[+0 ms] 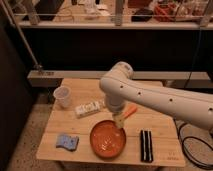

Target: Move the arm in a circular motion

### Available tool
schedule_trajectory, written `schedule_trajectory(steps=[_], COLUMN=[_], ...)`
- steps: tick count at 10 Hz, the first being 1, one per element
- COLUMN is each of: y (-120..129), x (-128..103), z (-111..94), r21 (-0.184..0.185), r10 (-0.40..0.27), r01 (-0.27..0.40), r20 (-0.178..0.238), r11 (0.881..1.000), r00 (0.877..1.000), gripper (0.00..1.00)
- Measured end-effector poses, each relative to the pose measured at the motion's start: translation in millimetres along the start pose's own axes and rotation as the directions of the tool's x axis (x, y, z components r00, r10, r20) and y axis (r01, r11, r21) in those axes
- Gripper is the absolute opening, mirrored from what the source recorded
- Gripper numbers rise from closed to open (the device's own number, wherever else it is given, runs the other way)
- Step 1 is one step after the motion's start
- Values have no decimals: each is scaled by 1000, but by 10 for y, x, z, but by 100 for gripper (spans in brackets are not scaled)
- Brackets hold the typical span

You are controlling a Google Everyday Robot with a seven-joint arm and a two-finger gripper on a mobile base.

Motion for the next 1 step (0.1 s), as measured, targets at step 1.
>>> schedule_trajectory(steps=[1], y=[-95], x=[21], z=[8], r21=[3], r10=[-12], r01=[12], r20=[0], r11=[1000], r00=[1000], gripper=[80])
